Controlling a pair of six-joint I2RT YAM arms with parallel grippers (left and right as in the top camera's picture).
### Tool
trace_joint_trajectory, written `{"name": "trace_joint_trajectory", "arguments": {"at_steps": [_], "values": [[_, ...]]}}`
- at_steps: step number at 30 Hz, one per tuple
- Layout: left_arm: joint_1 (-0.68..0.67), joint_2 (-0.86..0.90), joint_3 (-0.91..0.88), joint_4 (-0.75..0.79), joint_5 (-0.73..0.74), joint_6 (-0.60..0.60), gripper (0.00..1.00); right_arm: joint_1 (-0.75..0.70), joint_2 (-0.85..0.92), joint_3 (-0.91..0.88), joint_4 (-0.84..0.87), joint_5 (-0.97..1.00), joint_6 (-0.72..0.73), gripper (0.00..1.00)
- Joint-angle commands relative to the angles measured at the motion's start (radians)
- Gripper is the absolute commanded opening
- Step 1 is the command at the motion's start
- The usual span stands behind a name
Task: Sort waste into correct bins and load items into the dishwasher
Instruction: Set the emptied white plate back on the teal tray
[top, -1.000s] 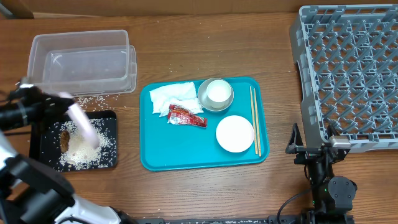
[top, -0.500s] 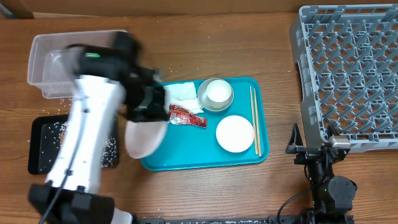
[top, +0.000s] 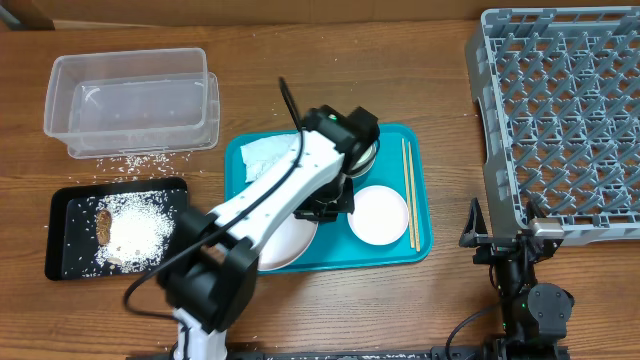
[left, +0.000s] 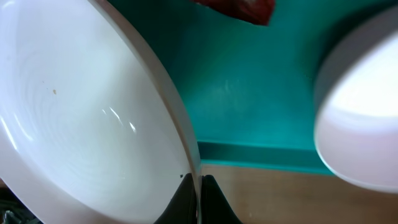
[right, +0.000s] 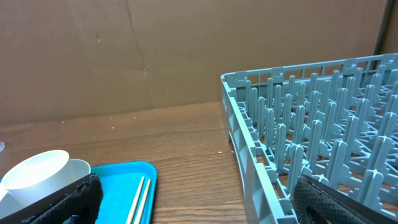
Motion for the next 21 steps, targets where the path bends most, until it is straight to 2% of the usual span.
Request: {"name": "trace_joint_trajectory", "arguments": {"at_steps": [1, 8, 10, 11, 12, 21], "values": [[-0.006, 0.073, -0.006, 0.013, -0.063, -0.069, 0.04, -0.003, -0.012, -0.010, 0.006, 0.009, -0.003, 1.00], [-0.005, 0.142, -0.006, 0.066, -0.071, -0.068, 0.04, -0.003, -0.012, -0.010, 0.006, 0.009, -0.003, 1.00], [-0.005, 0.142, -0.006, 0.075, -0.071, -0.064, 0.14, -0.003, -0.012, -0.010, 0.006, 0.009, -0.003, 1.00], [-0.005, 0.141, -0.006, 0.076, -0.072, -0.063, 0.31, -0.003, -0.012, -0.010, 0.006, 0.009, -0.003, 1.00], [-0.004, 0.141, -0.006, 0.075, -0.073, -0.056, 0.38, -0.003, -0.012, -0.010, 0.006, 0.009, -0.003, 1.00], [0.044, 0.131, 0.042, 0.022, -0.055, -0.006, 0.38, -0.003, -0.012, -0.010, 0.006, 0.009, -0.003, 1.00]]}}
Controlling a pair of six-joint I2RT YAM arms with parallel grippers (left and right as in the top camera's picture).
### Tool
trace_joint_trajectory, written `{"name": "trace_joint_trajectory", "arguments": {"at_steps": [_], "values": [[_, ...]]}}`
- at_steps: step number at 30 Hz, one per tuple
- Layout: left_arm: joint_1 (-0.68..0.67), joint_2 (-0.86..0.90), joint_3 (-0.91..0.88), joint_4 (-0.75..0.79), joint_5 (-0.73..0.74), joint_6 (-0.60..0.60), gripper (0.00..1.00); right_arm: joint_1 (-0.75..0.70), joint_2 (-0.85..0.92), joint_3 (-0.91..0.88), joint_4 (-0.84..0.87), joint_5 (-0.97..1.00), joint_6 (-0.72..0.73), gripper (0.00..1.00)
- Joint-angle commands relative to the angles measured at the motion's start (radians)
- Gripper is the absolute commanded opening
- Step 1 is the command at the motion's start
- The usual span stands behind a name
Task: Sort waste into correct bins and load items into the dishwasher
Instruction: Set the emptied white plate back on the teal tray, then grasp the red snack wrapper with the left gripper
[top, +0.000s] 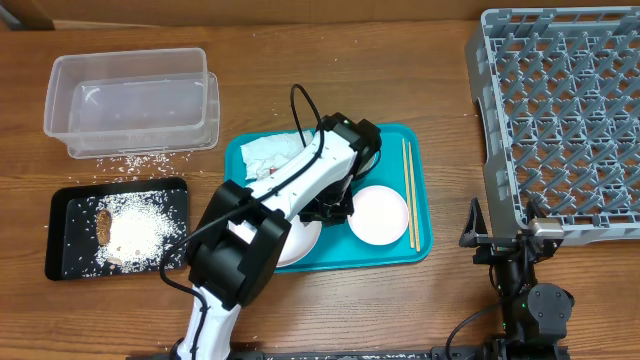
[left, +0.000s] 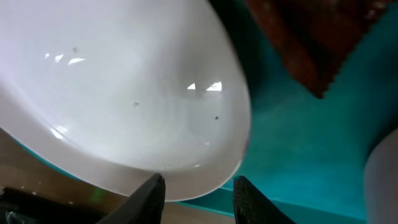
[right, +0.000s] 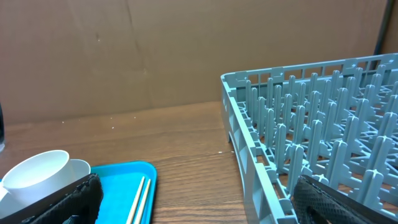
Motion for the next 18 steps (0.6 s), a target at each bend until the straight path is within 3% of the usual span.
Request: {"name": "trace_joint_trajectory", "arguments": {"at_steps": [1, 8, 18], "values": [[0.041, -0.010, 0.068, -0.028, -0.004, 0.024, 0.38, -0.003, -0.012, -0.010, 0.006, 0.009, -0.003, 1.00], [0.157, -0.014, 0.224, -0.052, -0.003, 0.014, 0.40, -0.003, -0.012, -0.010, 0.006, 0.009, -0.003, 1.00], [0.308, -0.014, 0.235, -0.016, 0.017, -0.256, 0.40, -0.003, -0.012, -0.010, 0.006, 0.009, -0.003, 1.00]]}}
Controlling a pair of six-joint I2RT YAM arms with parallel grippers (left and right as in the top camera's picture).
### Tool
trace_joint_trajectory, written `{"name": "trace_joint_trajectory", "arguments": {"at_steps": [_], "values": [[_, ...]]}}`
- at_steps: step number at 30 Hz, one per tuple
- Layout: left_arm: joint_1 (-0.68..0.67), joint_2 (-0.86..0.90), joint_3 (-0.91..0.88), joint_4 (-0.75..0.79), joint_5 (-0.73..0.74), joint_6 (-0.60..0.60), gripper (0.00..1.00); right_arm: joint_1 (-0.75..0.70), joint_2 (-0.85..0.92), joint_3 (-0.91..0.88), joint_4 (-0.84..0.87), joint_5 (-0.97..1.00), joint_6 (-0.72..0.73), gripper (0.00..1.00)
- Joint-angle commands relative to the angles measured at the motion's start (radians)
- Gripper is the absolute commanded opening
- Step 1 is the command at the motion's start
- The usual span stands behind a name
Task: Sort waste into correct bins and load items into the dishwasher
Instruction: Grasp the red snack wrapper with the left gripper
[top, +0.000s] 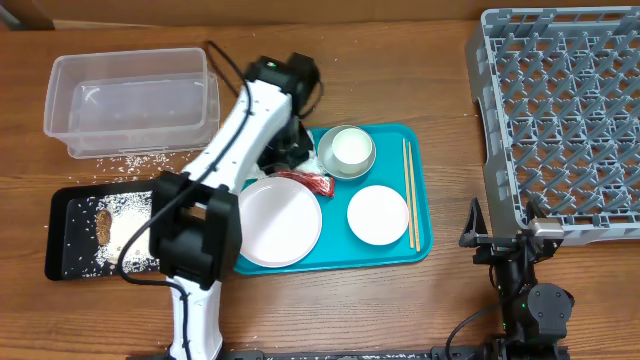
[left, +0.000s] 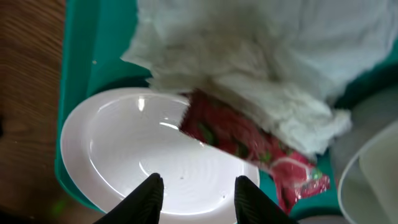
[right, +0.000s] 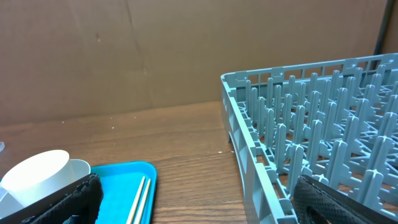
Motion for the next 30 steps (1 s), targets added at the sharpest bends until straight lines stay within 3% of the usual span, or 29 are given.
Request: {"name": "trace_joint_trajectory", "arguments": {"at_steps": [1, 14, 24, 30], "values": [[0.020, -0.014, 0.013, 0.000, 0.011, -0.141, 0.41, -0.003, -0.012, -0.010, 0.006, 0.009, -0.003, 1.00], [-0.046, -0.014, -0.010, 0.085, 0.062, -0.313, 0.49, -0.003, -0.012, -0.010, 0.006, 0.009, -0.003, 1.00], [-0.078, -0.014, -0.136, 0.195, 0.061, -0.421, 0.47, -0.003, -0.012, -0.010, 0.006, 0.009, -0.003, 1.00], [-0.078, -0.014, -0.188, 0.272, 0.013, -0.419, 0.42, -0.003, -0.012, -0.010, 0.006, 0.009, -0.003, 1.00]]}}
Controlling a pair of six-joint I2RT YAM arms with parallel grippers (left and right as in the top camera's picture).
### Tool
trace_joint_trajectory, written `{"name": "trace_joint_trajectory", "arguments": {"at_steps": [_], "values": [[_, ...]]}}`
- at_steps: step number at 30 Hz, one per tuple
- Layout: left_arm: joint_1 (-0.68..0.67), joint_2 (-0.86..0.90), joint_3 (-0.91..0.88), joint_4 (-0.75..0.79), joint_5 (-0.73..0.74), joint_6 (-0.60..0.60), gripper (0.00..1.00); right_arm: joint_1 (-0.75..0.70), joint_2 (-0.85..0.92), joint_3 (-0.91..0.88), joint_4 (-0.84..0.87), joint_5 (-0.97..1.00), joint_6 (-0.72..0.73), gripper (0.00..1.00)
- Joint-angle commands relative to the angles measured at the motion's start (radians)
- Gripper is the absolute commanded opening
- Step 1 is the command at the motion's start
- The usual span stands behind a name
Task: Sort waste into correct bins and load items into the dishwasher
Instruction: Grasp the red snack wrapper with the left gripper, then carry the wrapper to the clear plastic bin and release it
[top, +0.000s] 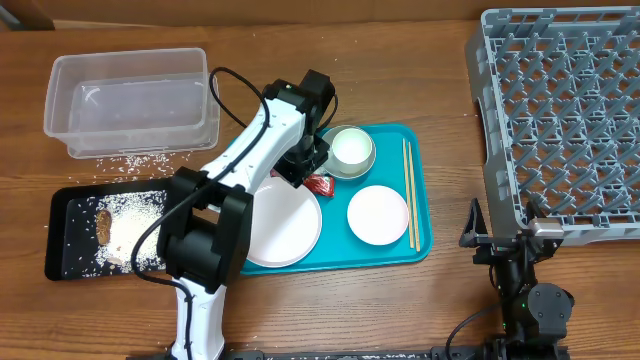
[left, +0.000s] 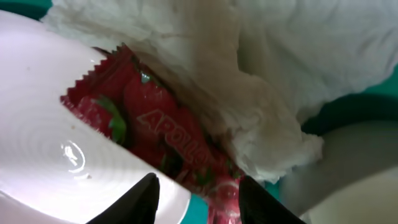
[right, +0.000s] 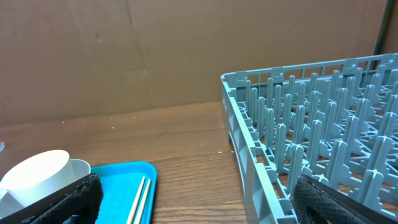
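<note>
My left gripper is open, low over the back left of the teal tray. Just ahead of its fingers lies a red strawberry wrapper, half on the large white plate. A crumpled white tissue lies against the wrapper's far side; the arm hides it in the overhead view. The tray also bears a bowl with a cup in it, a small white plate and chopsticks. My right gripper is open, parked at the table's front right.
The grey dish rack fills the right side. A clear plastic bin stands at the back left. In front of it a black tray holds rice, with grains scattered on the wood around it.
My left gripper has moved from the tray's back left corner to a spot lower and closer over the red wrapper and tissue. It stays open. The right arm is unchanged.
First my left fingers were pinched together at the large plate's rim. Then they stood open with the plate lying on the tray. After that the gripper was higher, looking down on tissue, wrapper and plate, and now it hangs close over the wrapper.
</note>
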Motion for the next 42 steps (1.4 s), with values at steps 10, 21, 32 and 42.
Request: {"name": "trace_joint_trajectory", "arguments": {"at_steps": [10, 21, 32, 42], "values": [[0.002, -0.013, -0.015, 0.020, -0.062, 0.003, 0.04, -0.003, -0.012, -0.010, 0.005, 0.009, -0.003, 1.00], [0.009, -0.051, 0.203, -0.159, 0.016, 0.164, 0.04, -0.003, -0.012, -0.010, 0.005, 0.009, -0.003, 1.00], [0.076, -0.173, 0.364, -0.222, -0.200, 0.203, 0.04, -0.003, -0.012, -0.010, 0.005, 0.009, -0.003, 1.00], [0.296, -0.193, 0.362, -0.050, -0.481, 0.203, 0.04, -0.003, -0.012, -0.010, 0.005, 0.009, -0.003, 1.00]]}}
